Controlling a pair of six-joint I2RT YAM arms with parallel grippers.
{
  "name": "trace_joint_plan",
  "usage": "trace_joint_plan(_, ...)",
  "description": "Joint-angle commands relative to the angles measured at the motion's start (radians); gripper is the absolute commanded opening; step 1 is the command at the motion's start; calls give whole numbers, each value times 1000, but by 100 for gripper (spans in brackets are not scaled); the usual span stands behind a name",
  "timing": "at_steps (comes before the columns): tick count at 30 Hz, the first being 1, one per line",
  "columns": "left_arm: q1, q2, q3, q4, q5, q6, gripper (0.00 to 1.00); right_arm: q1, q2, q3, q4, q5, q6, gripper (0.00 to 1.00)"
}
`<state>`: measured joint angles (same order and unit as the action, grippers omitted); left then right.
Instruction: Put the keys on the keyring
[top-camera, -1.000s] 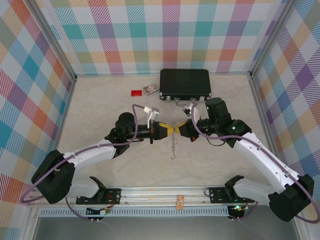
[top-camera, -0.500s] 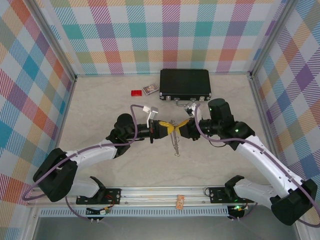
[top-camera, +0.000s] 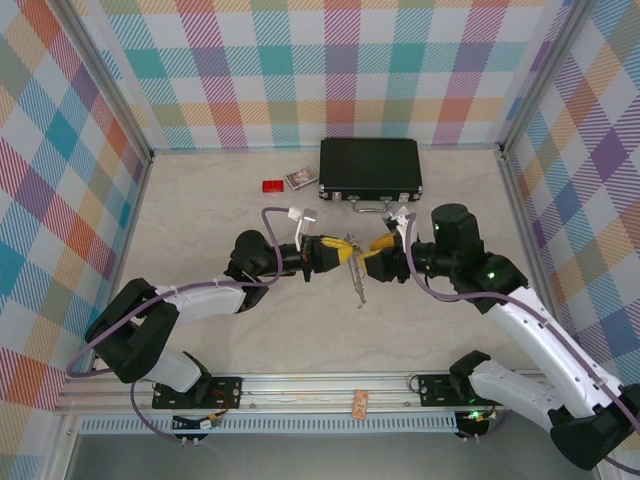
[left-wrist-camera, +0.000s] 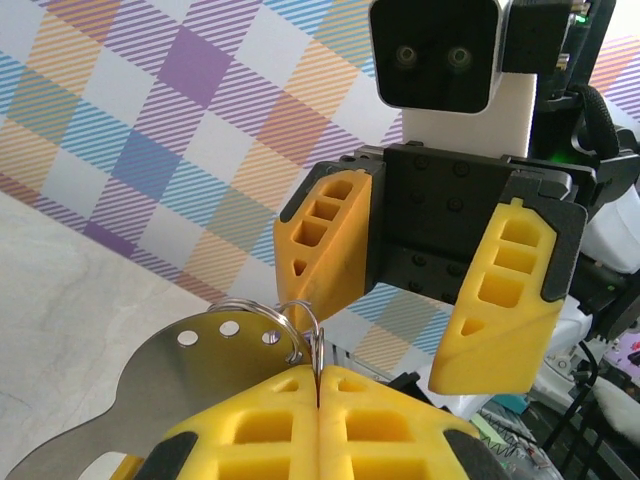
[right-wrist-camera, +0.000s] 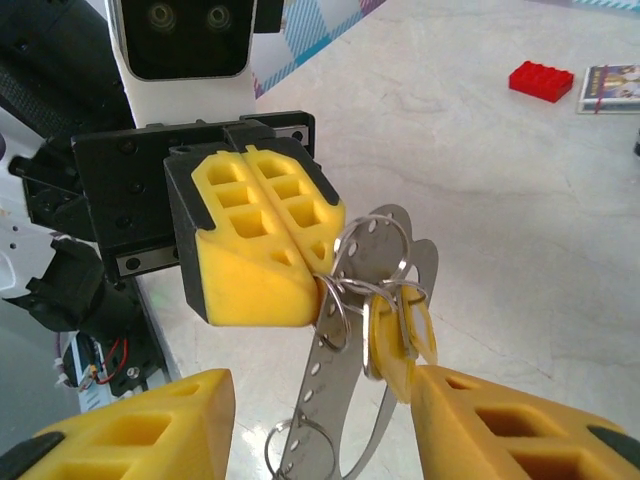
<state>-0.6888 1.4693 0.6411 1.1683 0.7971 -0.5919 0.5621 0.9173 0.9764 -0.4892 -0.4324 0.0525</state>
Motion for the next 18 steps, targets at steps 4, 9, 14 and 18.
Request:
trace_joint_plan(4,2,-26,40,98,27,-25,0,-10,-98,-40,-14,106,0,52)
trace_joint_plan(9,1,-50,38,79,30,-19,0,-16,-127,-112,48,105,11,51)
trace_joint_plan(14,2,-65,36,73,37,-24,0,-17,-126,-205,181,88,16,46)
trace_joint_plan(18,1,-79,34,61,37,-25,0,-17,-118,-265,294,72,0,44)
